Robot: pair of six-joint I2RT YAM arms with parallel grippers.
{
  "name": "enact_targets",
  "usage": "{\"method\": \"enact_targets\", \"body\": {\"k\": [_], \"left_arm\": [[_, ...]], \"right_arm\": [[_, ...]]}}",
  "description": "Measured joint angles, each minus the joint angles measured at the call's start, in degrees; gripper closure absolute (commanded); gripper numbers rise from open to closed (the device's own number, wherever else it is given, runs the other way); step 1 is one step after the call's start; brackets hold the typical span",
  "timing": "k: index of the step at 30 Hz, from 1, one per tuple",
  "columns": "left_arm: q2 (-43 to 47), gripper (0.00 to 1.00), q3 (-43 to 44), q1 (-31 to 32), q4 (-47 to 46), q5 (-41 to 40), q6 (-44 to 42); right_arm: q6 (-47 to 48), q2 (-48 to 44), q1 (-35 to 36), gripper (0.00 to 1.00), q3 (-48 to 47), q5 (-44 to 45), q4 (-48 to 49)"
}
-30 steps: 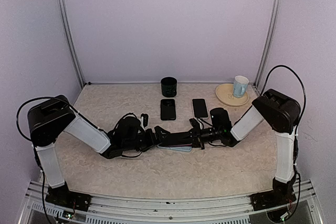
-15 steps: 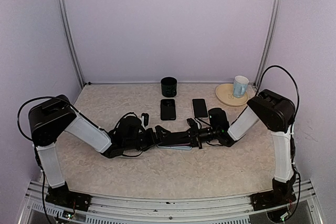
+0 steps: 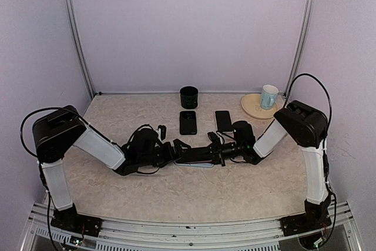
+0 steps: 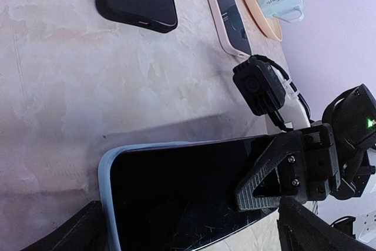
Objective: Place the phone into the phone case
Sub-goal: Install the phone on the phone case.
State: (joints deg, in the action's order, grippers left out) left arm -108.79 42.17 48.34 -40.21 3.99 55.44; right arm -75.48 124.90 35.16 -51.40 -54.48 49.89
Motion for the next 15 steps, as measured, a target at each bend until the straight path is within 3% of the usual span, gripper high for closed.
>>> {"method": "enact_targets", "body": {"k": [15], "left_arm": [[1.95, 0.01, -1.86, -2.05, 0.57, 3.80, -0.15]], "right_arm": [[0.63, 0.48, 1.36, 1.00, 0.35, -0.39, 3.67]]}}
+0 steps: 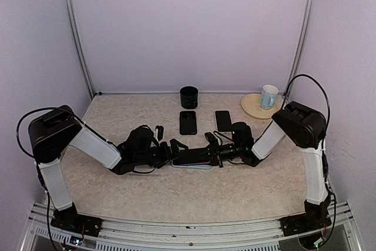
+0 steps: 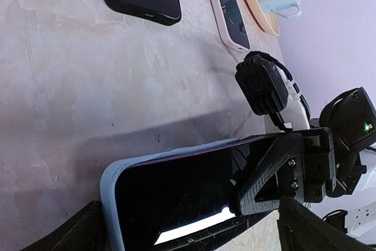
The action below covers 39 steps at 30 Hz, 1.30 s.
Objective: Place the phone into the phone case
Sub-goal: Install the phone on the phone case.
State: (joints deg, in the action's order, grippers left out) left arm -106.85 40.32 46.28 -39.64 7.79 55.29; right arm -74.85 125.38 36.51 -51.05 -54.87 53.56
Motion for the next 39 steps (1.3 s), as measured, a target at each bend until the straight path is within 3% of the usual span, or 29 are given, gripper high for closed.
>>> {"method": "enact_targets", "body": {"k": [9, 16, 25, 39], "left_arm": [[0.74, 0.02, -0.55, -0.90, 0.61, 1.11, -0.24], [0.74, 0.10, -1.07, -0.98, -0.09, 3.96, -0.52], [0.74, 0.22, -2.23, -1.22, -6.62, 9.88, -0.39], [0.72, 0.26, -4.35, -1.90, -12.07, 14.86, 0.96]], "right_arm": [[2.89, -0.81, 0.13, 1.00, 0.44, -0.85, 1.42], [5.38, -2.21, 0.13, 1.00, 0.50, -1.49, 2.60], [9.18, -2.47, 0.07, 1.00, 0.59, -3.19, 2.95], [11.69, -2.75, 0.07, 1.00, 1.18, -5.60, 4.66]]}}
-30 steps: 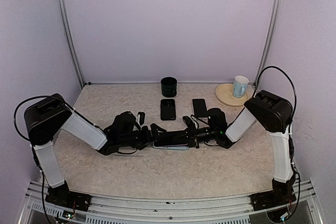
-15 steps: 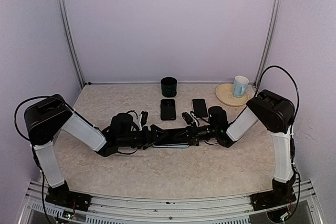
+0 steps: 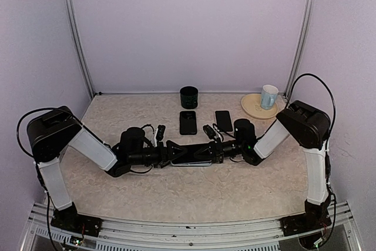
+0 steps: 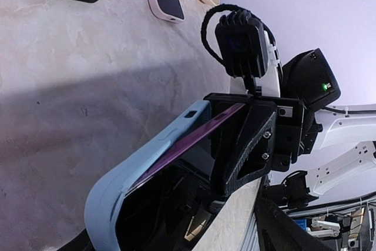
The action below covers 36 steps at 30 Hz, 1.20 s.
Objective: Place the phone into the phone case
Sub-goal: Install the phone on the phone case.
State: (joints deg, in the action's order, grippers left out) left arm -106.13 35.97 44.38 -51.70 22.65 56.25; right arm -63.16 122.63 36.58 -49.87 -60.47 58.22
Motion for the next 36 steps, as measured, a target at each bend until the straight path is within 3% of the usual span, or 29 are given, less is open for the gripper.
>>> {"method": "enact_targets", "body": {"k": [36], "left_arm": [[6.95, 0.37, 0.00, 2.23, -2.32, 2.43, -2.80]], "right_arm": [[5.29, -8.44, 0.00, 1.00, 0.85, -3.37, -1.36]]}}
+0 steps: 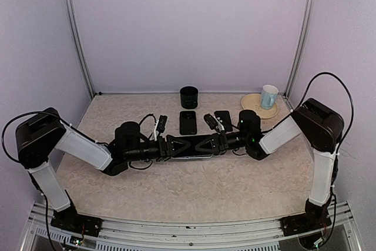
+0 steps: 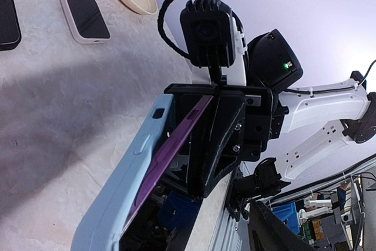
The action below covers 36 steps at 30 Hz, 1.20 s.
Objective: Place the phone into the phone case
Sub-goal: Install the phone on the phone case.
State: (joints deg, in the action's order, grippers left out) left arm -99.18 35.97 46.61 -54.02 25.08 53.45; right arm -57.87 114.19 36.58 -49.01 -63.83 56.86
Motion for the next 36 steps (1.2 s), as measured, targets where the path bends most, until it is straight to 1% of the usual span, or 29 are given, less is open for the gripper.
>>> {"method": "enact_targets", "body": {"k": [4, 7, 16, 20, 25, 36], "left_arm": [[0.57, 0.39, 0.00, 0.22, 0.13, 0.02, -0.26], [0.83, 0.43, 0.00, 0.50, 0.17, 0.15, -0.63], [1.42, 0.50, -0.02, 0.85, 0.20, 0.42, -1.33], [1.42, 0.57, -0.26, 1.05, 0.20, 0.44, -1.38], [1.42, 0.61, -0.33, 1.07, 0.20, 0.50, -1.44], [1.42, 0.75, -0.37, 1.25, 0.20, 0.85, -1.46]], "right_arm": [[0.37, -0.66, 0.00, 1.00, 0.07, -0.35, -0.04], [0.87, -1.11, 0.00, 1.00, 0.33, -0.68, -0.15], [2.75, -2.36, 0.00, 1.00, 0.44, -1.55, -1.20], [3.04, -2.40, 0.00, 1.00, 0.61, -2.01, -1.18], [4.15, -2.82, 0.00, 1.00, 0.76, -2.25, -1.38], [5.68, -3.32, 0.00, 1.00, 0.98, -3.04, -1.73]]}}
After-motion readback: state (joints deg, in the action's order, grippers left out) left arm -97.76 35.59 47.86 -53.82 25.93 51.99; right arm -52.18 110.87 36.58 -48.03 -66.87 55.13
